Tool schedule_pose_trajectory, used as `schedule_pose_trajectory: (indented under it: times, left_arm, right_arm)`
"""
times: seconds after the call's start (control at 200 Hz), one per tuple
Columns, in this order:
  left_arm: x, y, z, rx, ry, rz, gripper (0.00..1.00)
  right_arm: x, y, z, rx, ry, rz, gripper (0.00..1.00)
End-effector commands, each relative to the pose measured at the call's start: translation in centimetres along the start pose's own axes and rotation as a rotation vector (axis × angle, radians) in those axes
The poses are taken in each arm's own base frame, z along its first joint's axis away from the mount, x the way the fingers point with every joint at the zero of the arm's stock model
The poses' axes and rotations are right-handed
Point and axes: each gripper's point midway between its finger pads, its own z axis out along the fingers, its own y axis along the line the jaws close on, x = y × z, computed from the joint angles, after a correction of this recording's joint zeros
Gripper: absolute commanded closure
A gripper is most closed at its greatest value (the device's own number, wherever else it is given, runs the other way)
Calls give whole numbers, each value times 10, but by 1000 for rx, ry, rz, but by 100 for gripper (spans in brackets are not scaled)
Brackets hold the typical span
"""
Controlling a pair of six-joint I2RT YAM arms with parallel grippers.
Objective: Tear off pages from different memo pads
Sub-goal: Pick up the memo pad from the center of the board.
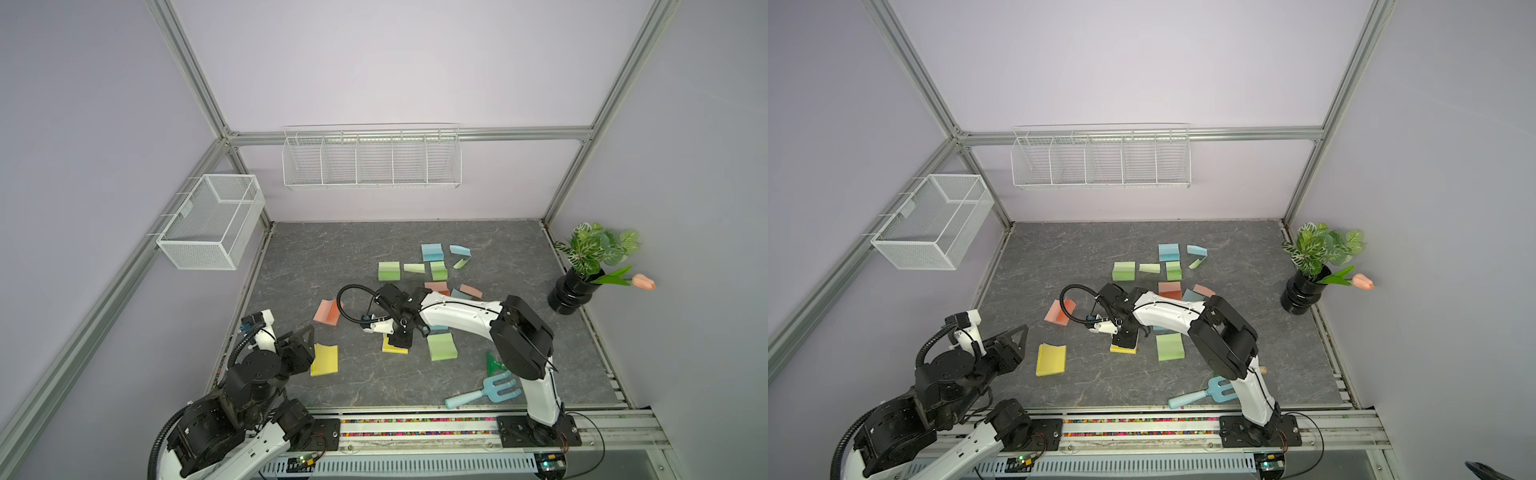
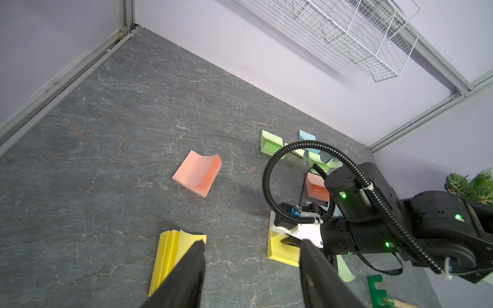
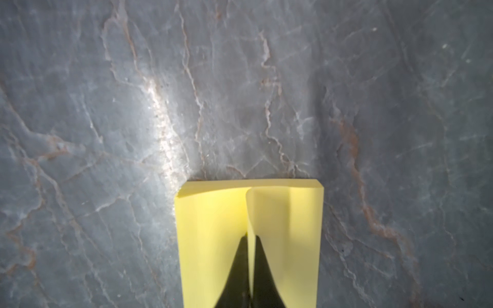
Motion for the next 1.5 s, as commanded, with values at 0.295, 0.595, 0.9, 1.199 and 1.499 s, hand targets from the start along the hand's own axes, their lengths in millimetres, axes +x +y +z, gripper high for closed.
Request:
schedule_pose_trajectory:
  times: [0.295, 0.595, 0.9, 1.199, 1.499]
  left_arm:
    - [-4, 15, -4, -52, -41, -21, 42]
    - [-2, 13, -2, -39, -37, -21, 41]
    - [17, 0, 18, -30, 43, 8, 41]
    - [66, -19, 53, 93, 149, -5, 39]
    - [66, -21, 55, 161, 84, -32, 37]
  right_arm:
    - [-9, 9, -25, 14, -92, -41, 93]
    - [-8, 15, -25, 8, -102, -25, 93]
    - [-8, 18, -46, 54, -184, -19, 93]
    - [-6, 18, -63, 107, -265, -8, 93]
    - [-7, 18, -71, 126, -307, -11, 94]
